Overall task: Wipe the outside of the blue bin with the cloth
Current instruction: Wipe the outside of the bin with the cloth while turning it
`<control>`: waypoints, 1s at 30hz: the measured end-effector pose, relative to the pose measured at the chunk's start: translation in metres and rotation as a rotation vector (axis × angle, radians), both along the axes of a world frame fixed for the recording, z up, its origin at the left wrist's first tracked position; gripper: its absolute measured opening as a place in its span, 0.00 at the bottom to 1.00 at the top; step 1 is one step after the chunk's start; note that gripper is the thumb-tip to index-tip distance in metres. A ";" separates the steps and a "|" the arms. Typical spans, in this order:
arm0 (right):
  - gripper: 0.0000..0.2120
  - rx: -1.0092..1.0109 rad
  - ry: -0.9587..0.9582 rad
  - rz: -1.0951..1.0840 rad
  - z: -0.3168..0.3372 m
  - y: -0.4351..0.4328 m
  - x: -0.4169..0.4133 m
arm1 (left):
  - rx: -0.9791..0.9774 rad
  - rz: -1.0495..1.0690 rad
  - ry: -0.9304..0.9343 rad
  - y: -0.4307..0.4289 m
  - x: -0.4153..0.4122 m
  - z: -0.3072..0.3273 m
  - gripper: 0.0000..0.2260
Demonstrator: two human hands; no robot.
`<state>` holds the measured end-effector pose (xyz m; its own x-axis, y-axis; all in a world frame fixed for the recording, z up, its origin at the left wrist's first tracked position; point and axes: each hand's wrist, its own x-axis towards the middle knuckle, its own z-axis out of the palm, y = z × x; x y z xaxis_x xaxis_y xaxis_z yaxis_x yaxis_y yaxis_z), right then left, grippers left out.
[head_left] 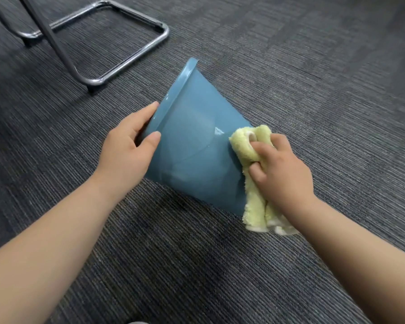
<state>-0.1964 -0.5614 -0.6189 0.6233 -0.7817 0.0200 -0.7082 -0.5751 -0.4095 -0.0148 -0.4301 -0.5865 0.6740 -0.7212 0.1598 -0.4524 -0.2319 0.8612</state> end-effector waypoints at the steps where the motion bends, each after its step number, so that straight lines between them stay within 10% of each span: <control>1: 0.16 0.005 0.009 -0.007 -0.002 0.000 -0.002 | -0.006 -0.027 0.011 0.002 0.001 0.000 0.22; 13: 0.21 0.128 0.063 -0.130 -0.020 -0.007 -0.014 | -0.013 0.105 -0.130 0.012 -0.001 0.005 0.13; 18: 0.22 0.192 0.036 -0.247 -0.024 -0.022 -0.029 | 0.355 -0.271 -0.433 0.022 -0.018 0.018 0.38; 30: 0.20 0.171 -0.075 -0.231 -0.016 -0.023 -0.032 | -0.074 -0.136 0.110 0.010 -0.012 0.002 0.16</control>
